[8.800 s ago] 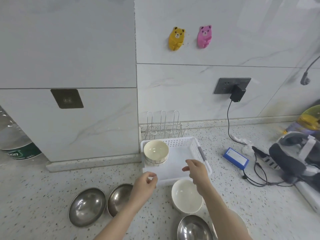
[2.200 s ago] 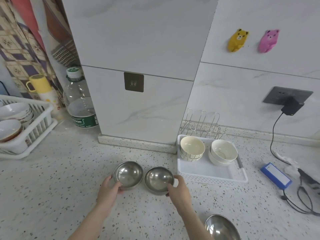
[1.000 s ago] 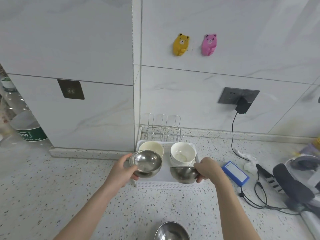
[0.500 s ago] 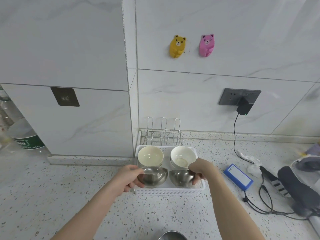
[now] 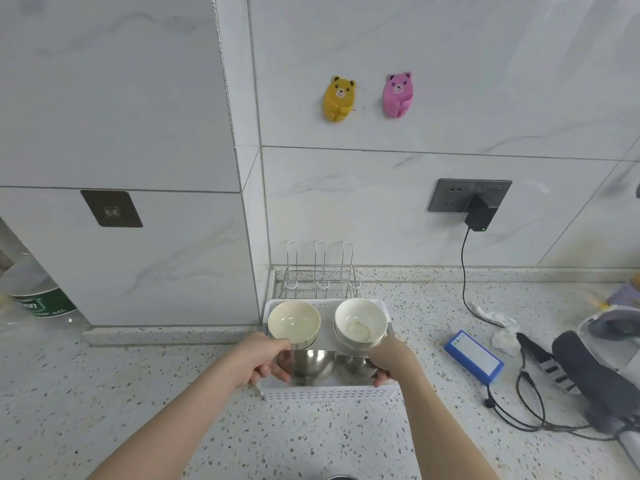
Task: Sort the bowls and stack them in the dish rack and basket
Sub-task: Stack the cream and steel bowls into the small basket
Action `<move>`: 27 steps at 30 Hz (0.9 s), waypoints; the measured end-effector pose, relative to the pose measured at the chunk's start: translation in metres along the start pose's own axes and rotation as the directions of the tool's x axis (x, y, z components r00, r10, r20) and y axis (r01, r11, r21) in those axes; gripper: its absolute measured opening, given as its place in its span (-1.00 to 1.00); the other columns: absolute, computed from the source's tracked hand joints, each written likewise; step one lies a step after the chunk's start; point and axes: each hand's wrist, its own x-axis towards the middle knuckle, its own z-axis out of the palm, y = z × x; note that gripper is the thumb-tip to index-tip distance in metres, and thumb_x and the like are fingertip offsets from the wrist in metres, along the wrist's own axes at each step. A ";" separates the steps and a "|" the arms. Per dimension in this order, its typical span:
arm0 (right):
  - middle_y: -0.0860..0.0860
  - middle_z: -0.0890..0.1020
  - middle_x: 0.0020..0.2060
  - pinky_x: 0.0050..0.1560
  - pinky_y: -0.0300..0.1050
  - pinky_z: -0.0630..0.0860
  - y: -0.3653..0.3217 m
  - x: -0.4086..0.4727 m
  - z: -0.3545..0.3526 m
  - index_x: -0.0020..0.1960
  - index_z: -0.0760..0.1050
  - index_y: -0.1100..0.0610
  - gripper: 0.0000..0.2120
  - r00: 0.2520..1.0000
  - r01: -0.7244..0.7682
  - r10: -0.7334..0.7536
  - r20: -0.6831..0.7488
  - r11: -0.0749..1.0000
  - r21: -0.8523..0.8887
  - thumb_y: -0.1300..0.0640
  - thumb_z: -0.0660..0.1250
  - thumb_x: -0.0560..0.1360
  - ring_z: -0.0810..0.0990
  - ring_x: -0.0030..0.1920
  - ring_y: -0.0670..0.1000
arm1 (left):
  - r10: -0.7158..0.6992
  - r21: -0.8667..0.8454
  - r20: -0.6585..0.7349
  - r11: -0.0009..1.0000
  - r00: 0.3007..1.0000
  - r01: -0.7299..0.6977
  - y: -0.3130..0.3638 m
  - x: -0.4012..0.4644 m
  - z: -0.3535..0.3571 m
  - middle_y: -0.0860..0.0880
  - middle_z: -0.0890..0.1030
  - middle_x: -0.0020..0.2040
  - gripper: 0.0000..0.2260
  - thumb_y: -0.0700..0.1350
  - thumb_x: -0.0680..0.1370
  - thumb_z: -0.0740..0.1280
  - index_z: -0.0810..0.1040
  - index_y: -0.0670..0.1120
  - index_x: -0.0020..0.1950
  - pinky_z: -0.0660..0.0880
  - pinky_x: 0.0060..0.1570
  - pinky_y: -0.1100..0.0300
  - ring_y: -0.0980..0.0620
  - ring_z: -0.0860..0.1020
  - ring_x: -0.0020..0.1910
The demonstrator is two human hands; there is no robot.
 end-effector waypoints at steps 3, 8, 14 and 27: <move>0.08 0.62 -0.49 -0.37 -0.22 0.39 0.003 -0.005 0.002 -0.16 0.40 0.21 -0.81 0.999 -0.001 0.001 -0.042 1.000 0.013 0.24 0.04 0.53 0.53 -0.53 -0.03 | -0.023 0.026 -0.009 0.999 1.000 0.023 0.000 0.011 0.004 -0.21 0.72 -0.26 -0.83 -0.14 0.54 0.28 0.53 -0.22 0.02 0.09 -0.66 0.32 0.13 0.18 -0.64; 0.06 0.66 -0.42 -0.17 -0.15 0.56 0.004 -0.011 0.005 -0.18 0.34 0.13 -0.87 0.992 0.038 -0.032 -0.120 0.998 0.046 0.20 0.07 0.52 0.57 -0.50 -0.04 | -0.021 0.074 0.001 0.997 1.000 0.020 0.005 0.016 0.007 -0.21 0.71 -0.28 -0.82 -0.16 0.50 0.26 0.49 -0.21 0.04 0.09 -0.66 0.34 0.14 0.19 -0.66; 0.05 0.64 -0.45 -0.11 -0.14 0.59 0.009 -0.011 0.006 -0.11 0.32 0.08 -0.93 0.986 0.087 -0.080 -0.147 0.995 0.039 0.18 0.08 0.52 0.57 -0.52 -0.05 | -0.069 0.127 -0.002 0.990 0.998 0.068 0.012 0.018 0.000 -0.20 0.72 -0.25 -0.86 -0.17 0.52 0.25 0.51 -0.20 0.00 0.09 -0.67 0.33 0.15 0.19 -0.65; -0.01 0.58 -0.51 -0.37 -0.21 0.46 0.020 -0.010 0.015 -0.20 0.50 0.17 -0.77 0.979 0.069 -0.060 -0.193 0.997 0.041 0.13 0.12 0.49 0.51 -0.51 -0.05 | -0.035 0.051 -0.102 0.998 0.994 0.040 -0.017 0.033 0.020 -0.27 0.70 -0.26 -0.83 -0.15 0.62 0.23 0.44 -0.27 0.03 0.11 -0.67 0.32 0.13 0.27 -0.70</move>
